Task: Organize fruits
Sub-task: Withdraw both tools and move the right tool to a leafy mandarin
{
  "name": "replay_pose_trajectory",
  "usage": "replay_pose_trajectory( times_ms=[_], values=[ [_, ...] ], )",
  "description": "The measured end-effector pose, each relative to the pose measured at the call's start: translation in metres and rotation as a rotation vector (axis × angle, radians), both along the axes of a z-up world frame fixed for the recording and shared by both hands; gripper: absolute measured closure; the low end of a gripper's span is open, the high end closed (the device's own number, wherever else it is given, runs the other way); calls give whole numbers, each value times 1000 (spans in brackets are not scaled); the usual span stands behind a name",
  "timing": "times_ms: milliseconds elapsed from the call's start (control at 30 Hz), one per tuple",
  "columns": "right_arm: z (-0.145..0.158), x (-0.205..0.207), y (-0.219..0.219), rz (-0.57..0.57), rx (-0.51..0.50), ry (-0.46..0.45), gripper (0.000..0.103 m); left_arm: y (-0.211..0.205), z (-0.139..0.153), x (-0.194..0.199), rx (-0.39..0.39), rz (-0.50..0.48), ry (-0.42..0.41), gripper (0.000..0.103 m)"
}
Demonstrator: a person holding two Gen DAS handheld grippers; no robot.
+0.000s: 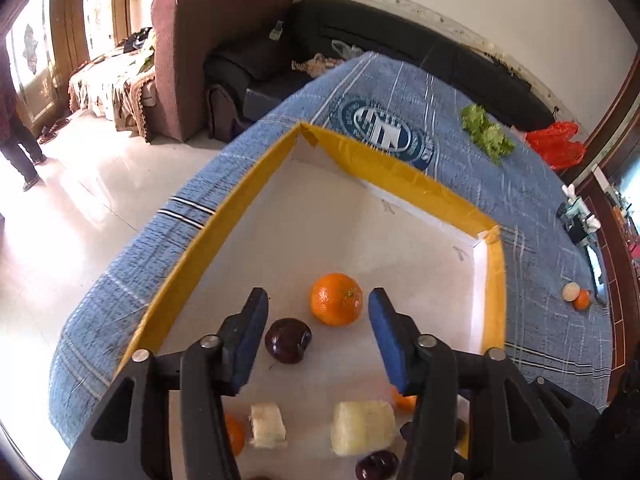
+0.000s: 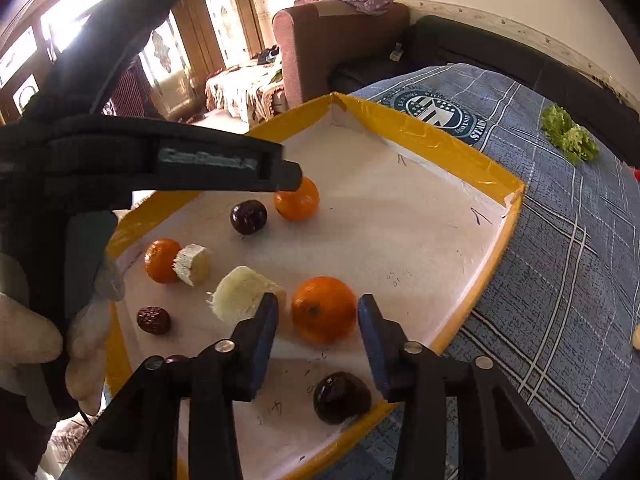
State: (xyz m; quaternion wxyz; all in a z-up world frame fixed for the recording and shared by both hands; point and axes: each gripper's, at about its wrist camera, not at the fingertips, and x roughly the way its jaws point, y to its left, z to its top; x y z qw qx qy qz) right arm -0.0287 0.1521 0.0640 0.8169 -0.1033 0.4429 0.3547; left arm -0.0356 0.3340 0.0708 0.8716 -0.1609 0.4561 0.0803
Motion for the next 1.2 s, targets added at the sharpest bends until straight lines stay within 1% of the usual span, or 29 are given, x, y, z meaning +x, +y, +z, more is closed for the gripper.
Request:
replay_pose_trajectory(
  times_ms=[33,67,100,167,333,367,467,600,667,767,800,833,867,900,933,967,1000,1067,1100,1133,1167,1200],
  values=[
    [4,-3,-4,-8,16,-3,47,-1,9,-10,-5,9,-27,41],
    [8,-6,-7,-14,27,-9,46,-3,15,-18,-8,18,-49,34],
    [13,-9,-11,-24,39,-18,46,-2,20,-24,-9,22,-63,31],
    [20,-14,-18,-40,55,-31,46,-6,33,-44,-29,41,-112,22],
    [30,-16,-39,-92,83,-42,46,-23,50,-87,-147,59,-215,21],
    [31,-16,-46,-107,91,-39,46,-27,51,-92,-155,59,-229,21],
    [34,-22,-66,-141,96,-37,46,-49,52,-109,-134,69,-259,21],
    [34,-28,-101,-206,84,-20,46,-79,46,-116,-76,49,-215,21],
    [36,-26,-126,-255,63,-14,46,-92,47,-121,-70,27,-207,21],
    [52,-18,-170,-343,15,-50,46,-107,58,-131,-80,9,-243,21],
    [60,-14,-187,-376,-4,-61,40,-111,61,-133,-98,0,-258,21],
    [69,-8,-206,-420,-24,-76,24,-117,62,-133,-120,-13,-278,21],
    [77,-4,-225,-462,-38,-100,14,-122,62,-133,-132,-27,-284,21],
    [83,-1,-244,-492,-32,-135,0,-132,59,-129,-142,-54,-274,21],
    [89,0,-269,-532,-8,-191,0,-139,55,-125,-144,-76,-261,21],
    [89,3,-286,-572,-13,-207,0,-145,52,-122,-142,-91,-251,21],
    [85,9,-308,-637,-38,-191,0,-153,48,-119,-137,-110,-240,21],
    [73,19,-339,-706,-35,-142,5,-163,40,-115,-132,-135,-219,21],
    [67,24,-350,-733,-27,-120,13,-169,34,-110,-136,-152,-202,21],
    [59,30,-363,-764,-13,-85,27,-174,30,-108,-139,-164,-190,21],
    [50,36,-374,-784,9,-42,34,-176,28,-105,-141,-171,-183,21],
    [42,41,-382,-798,35,-2,44,-180,25,-101,-143,-185,-174,21]
  ],
)
